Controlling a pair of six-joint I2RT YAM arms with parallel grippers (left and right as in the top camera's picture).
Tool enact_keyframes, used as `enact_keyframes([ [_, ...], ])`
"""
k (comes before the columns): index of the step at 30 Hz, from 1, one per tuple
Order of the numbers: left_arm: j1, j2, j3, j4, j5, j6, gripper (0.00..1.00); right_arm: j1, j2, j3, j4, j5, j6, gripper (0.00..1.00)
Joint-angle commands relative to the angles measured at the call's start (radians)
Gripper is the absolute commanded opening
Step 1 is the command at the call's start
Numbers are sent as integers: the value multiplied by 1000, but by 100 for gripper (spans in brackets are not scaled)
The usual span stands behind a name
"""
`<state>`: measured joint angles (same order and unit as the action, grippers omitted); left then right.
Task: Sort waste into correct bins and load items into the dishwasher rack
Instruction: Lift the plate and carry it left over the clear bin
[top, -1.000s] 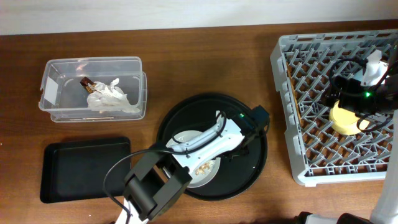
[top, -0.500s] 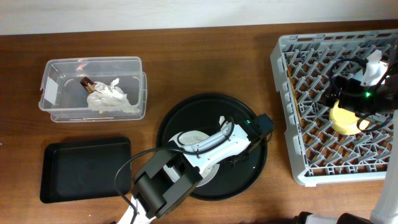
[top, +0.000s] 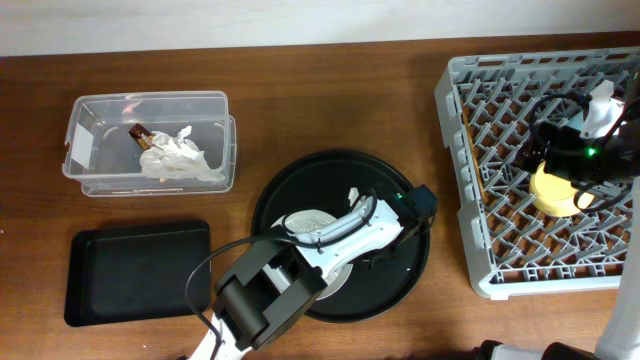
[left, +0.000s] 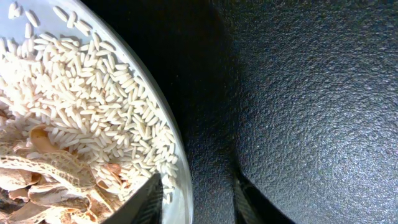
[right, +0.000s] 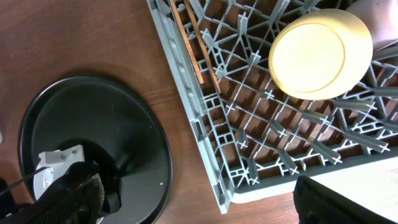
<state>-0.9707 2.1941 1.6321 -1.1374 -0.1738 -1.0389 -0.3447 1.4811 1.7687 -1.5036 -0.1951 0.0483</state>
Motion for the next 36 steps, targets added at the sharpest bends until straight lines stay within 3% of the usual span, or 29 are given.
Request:
enact_keyframes([
  [1,-3,18,-12,-6,-19,-4,29,-5,3,-1,0,13,-2,99],
  [5,-3,18,-12,-8,-19,-4,27,-5,3,-1,0,13,-2,98],
  [8,-3,18,-12,-9,-19,-4,18,-5,3,-1,0,13,-2,99],
  [16,-3,18,-12,-17,-18,-4,7,-5,3,-1,0,13,-2,98],
  [17,-3,18,-12,-21,-18,-4,2,-5,3,-1,0,13,-2,99],
  [36,-3,18,71,-168,-60,-4,1,-5,3,-1,0,13,-2,99],
])
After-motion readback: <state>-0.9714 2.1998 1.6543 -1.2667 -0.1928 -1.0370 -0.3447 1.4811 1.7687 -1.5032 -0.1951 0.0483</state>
